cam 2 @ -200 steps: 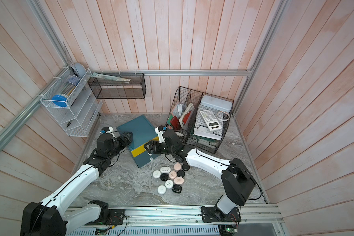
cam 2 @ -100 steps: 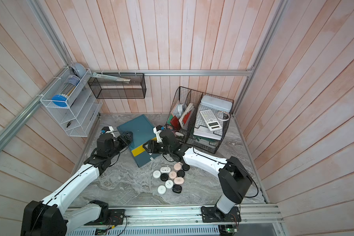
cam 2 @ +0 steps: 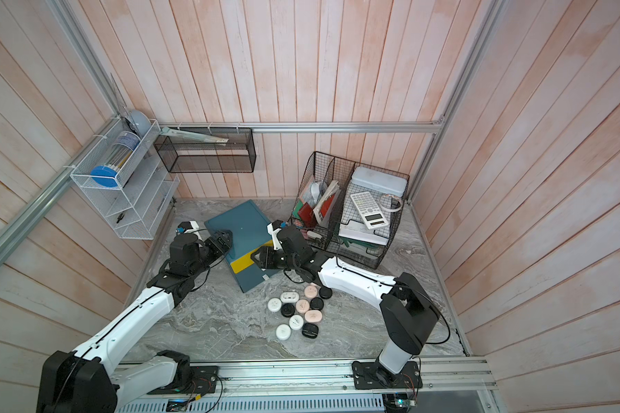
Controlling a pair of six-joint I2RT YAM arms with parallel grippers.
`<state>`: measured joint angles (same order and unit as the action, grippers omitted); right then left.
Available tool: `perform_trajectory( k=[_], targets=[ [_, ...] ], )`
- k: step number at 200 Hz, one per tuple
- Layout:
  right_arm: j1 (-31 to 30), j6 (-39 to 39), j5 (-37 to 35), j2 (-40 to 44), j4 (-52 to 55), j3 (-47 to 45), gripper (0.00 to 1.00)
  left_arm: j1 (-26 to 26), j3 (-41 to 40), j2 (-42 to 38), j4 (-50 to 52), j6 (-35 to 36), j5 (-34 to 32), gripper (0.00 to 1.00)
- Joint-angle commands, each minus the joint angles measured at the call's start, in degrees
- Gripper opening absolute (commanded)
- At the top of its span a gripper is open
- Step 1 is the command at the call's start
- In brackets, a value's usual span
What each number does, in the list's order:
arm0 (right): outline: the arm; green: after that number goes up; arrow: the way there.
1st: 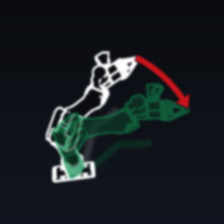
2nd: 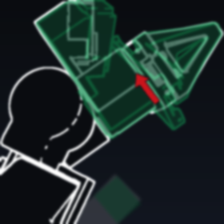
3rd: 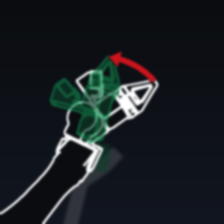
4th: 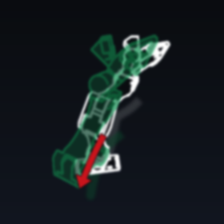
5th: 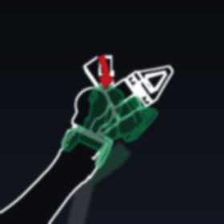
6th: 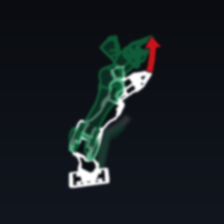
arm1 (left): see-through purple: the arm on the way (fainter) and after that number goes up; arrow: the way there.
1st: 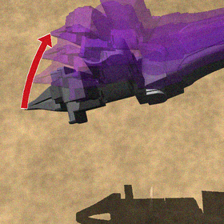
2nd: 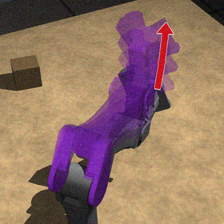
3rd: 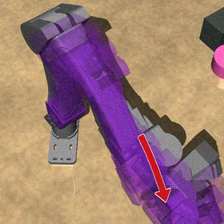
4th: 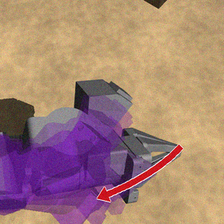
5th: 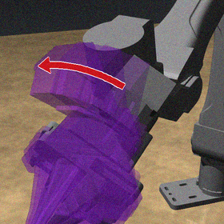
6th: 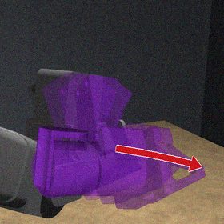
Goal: Put the bluetooth earphones in the drawer according to color
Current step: Open the drawer in the storage box.
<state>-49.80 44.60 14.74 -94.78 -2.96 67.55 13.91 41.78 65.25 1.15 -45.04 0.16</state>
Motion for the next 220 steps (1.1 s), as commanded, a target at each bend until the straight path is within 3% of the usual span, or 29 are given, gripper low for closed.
perform_trajectory(
  k=[1,45,157,220],
  targets=[
    [0.3,-0.8,-4.4,-0.3,0.4,1.5,0.42,0.0,-2.3,1.8,8.4,2.0,-1.1,0.90],
    [0.3,-0.8,-4.2,2.7,0.4,-1.6,0.34,-0.9,-1.5,2.0,8.7,1.4,-4.0,0.90],
    [-1.9,2.1,-4.3,17.7,1.2,-19.0,0.34,-7.9,0.5,6.4,5.2,0.8,-3.8,0.90],
    [-2.1,2.4,-5.0,18.6,0.6,-19.1,0.34,-11.2,5.3,12.1,2.3,0.2,-3.0,0.90]
  ],
)
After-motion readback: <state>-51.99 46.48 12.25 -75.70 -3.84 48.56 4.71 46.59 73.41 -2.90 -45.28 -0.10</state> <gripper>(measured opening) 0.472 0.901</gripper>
